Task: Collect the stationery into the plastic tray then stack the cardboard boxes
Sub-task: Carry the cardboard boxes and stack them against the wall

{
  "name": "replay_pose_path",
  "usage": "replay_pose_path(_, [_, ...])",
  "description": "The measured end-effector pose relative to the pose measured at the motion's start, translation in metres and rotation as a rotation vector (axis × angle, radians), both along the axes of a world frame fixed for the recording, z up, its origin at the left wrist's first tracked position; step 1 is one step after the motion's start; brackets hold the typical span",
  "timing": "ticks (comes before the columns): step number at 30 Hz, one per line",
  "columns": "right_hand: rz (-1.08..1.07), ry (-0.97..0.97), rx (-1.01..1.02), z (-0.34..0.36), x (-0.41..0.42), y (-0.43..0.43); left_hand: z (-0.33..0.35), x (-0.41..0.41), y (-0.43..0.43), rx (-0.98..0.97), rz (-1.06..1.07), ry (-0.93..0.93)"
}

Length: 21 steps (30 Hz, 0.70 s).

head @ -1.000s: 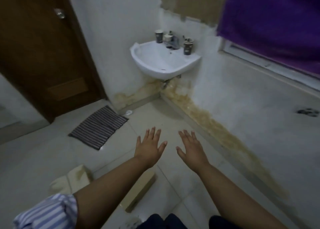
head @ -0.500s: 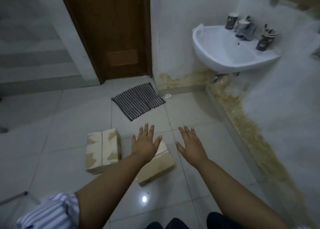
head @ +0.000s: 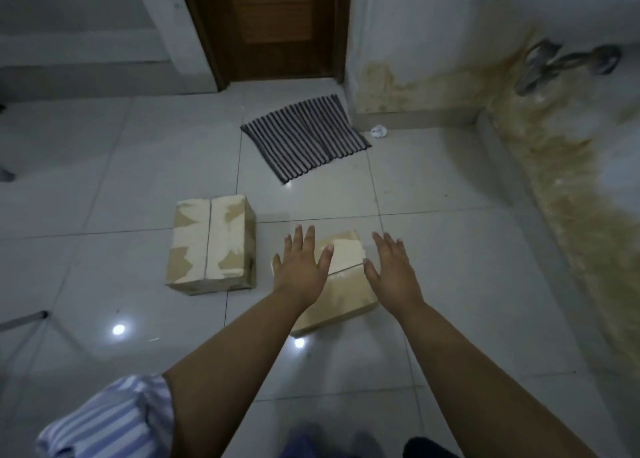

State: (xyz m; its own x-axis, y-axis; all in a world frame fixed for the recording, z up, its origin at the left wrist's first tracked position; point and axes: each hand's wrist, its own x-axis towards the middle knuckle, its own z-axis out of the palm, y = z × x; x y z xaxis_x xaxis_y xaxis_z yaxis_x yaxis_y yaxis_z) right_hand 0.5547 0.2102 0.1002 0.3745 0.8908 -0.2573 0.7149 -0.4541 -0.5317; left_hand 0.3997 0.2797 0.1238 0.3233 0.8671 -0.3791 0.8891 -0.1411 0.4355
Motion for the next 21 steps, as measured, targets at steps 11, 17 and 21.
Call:
replay_pose_path(11, [0.002, -0.093, -0.116, -0.259, 0.027, 0.050, -0.270, -0.021, 0.054, -0.070, 0.166, 0.076])
replay_pose_path(17, [-0.071, -0.025, -0.156, -0.315, 0.050, 0.077, -0.334, -0.030, 0.071, -0.290, 0.588, -0.124])
replay_pose_path(21, [-0.166, 0.075, -0.157, -0.322, 0.051, 0.086, -0.344, -0.032, 0.081, -0.372, 0.774, -0.230])
